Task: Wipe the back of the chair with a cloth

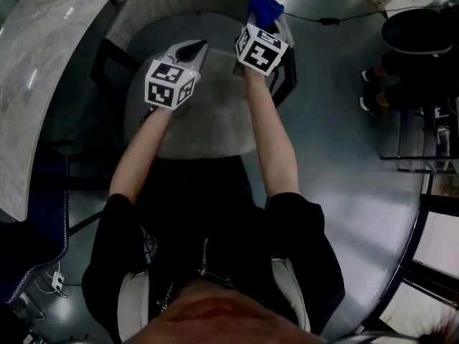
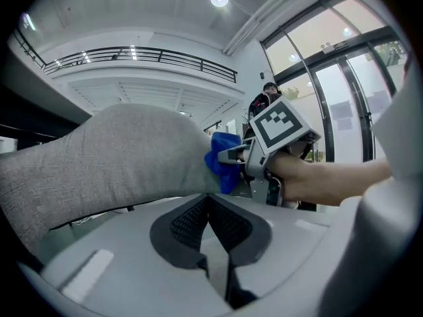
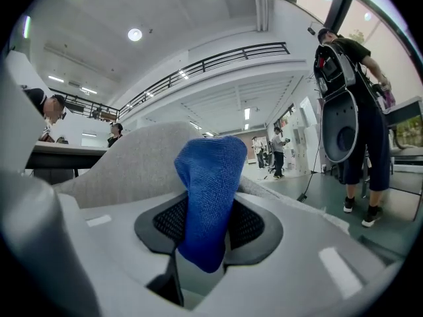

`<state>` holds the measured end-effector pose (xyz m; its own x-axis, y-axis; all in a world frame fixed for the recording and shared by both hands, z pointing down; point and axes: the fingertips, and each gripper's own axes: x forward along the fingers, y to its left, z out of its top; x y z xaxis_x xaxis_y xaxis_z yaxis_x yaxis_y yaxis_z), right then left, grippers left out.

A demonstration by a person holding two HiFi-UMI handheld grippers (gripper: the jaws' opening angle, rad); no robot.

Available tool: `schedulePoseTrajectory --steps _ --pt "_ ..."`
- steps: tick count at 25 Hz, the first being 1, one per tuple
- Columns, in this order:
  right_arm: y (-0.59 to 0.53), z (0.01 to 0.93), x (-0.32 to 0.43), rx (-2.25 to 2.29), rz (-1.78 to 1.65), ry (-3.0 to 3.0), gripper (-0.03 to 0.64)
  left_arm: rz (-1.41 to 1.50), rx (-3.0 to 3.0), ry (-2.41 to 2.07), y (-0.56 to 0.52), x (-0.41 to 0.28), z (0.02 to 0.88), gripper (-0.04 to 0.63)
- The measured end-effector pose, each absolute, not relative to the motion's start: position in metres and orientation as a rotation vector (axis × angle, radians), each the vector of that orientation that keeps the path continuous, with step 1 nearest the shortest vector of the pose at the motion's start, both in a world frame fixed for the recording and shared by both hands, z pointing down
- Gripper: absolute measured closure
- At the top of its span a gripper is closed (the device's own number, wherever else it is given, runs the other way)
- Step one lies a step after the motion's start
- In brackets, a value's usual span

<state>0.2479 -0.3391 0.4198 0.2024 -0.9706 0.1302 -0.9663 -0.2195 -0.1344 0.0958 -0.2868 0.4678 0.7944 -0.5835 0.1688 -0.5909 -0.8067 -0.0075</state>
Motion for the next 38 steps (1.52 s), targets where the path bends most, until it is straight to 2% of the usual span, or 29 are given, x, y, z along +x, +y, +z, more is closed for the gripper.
schedulePoseTrajectory --steps 5,8,16,25,32,38 --pt "-0.328 0.418 0.245 -2.389 -0.265 1.968 0.469 0.259 2.922 -0.98 -0.286 0.093 0.467 0.584" --pt "-0.335 0.409 0.216 -2.3 -0.148 2.112 0.469 0.249 2.914 -1.019 -0.288 0.081 0.467 0.584" --pt "-0.359 0.385 0.078 -1.839 0.098 2.625 0.468 0.235 2.852 -1.257 -0.305 0.013 0.462 0.584" --pt "-0.368 0.436 -0.072 -1.201 0.006 3.119 0.469 0.258 2.705 -1.448 -0.304 -0.069 0.482 0.584" --pt "-0.369 0.457 -0.112 -0.98 -0.099 3.215 0.471 0.289 2.655 -1.474 -0.299 -0.092 0.498 0.584" --pt "-0.381 0.466 -0.12 -1.031 -0.111 3.233 0.471 0.285 2.653 -1.463 -0.299 -0.092 0.501 0.584"
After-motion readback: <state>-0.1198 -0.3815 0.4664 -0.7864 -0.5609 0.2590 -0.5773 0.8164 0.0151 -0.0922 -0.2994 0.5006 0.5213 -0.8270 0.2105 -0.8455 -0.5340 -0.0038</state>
